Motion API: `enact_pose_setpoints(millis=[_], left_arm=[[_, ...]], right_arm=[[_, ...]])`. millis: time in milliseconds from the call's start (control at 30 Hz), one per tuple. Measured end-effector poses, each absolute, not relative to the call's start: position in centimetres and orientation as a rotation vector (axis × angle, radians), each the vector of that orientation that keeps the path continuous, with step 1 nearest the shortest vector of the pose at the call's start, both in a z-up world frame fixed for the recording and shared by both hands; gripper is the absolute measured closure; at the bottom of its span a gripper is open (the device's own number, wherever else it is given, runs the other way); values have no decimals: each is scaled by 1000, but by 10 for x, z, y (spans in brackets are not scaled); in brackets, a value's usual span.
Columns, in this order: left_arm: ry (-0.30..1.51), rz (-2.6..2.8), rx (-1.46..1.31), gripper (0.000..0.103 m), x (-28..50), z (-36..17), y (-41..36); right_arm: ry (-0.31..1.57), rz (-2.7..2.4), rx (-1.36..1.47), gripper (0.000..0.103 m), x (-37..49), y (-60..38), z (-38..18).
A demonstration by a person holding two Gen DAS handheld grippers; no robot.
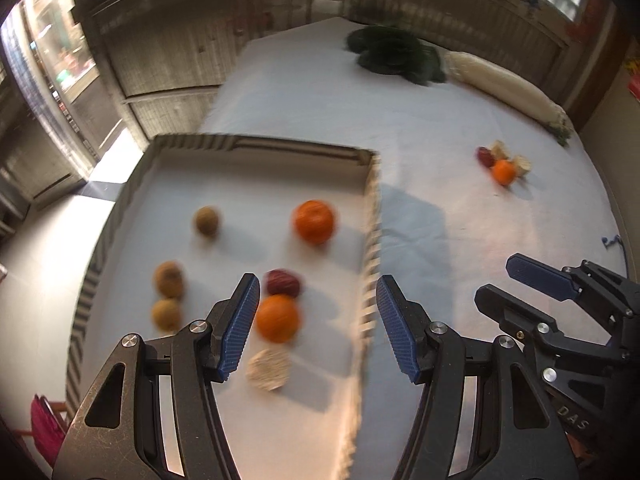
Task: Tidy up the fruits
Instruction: 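Move both open grippers back toward the mandarin and red jujube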
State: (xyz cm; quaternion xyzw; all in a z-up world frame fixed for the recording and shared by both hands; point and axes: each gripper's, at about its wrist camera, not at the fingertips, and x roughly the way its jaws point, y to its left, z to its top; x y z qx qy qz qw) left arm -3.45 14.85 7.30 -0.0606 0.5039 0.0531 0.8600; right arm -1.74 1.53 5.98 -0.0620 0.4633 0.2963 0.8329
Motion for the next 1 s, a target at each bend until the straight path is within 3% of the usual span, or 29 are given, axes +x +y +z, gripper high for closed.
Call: enact_pose_setpoints(millis=[533, 1000], left_arm=[[1058, -146, -99, 42, 58, 73, 45], [1128, -225, -60, 42, 143, 32, -24]], right_arm=[[1012, 372, 14, 63, 22, -105, 45], [996, 298, 97, 63, 61, -156, 37]])
